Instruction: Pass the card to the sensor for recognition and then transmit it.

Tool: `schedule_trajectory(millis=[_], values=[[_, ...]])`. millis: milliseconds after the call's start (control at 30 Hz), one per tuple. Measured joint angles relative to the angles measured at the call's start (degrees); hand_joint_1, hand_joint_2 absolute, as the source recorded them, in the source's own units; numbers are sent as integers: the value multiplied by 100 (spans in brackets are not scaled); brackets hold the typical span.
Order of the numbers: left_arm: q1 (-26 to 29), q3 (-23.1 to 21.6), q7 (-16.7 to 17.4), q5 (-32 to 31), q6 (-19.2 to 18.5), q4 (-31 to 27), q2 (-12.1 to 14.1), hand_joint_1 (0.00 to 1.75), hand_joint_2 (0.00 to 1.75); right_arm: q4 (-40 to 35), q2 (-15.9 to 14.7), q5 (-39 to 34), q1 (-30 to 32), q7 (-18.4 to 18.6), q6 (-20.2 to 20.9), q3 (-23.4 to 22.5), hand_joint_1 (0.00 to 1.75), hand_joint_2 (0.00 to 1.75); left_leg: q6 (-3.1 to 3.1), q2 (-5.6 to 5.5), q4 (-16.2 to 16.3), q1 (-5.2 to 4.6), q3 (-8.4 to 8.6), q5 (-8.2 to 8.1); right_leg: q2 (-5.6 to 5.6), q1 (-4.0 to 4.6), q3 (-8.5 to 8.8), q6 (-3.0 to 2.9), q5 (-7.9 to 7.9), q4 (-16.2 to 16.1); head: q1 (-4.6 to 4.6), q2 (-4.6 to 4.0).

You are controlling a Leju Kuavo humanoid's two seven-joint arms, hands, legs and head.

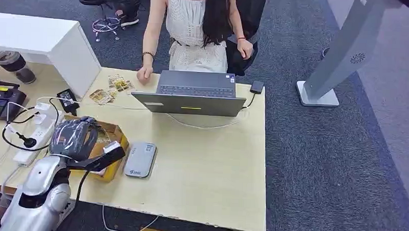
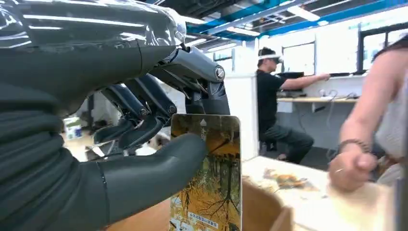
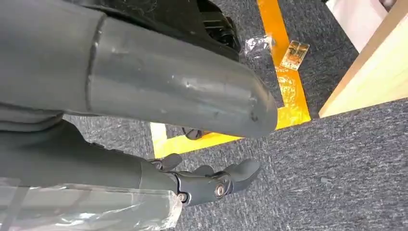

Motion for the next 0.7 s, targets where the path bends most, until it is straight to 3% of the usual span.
schedule_trajectory(millis=[300, 700], values=[[-428, -341, 13, 7, -199, -276, 123, 175, 175, 0, 0, 0, -7, 0, 13, -63, 0, 0, 0, 1, 0, 0, -1, 0, 0, 1, -3, 0, 0, 0, 0, 0], [-797, -811, 133, 120, -402, -1209, 413, 175, 175, 0, 0, -7, -14, -24, 20, -203, 0, 0, 0, 2, 0, 1, -1, 0, 1, 1, -3, 0, 0, 1, 0, 0]])
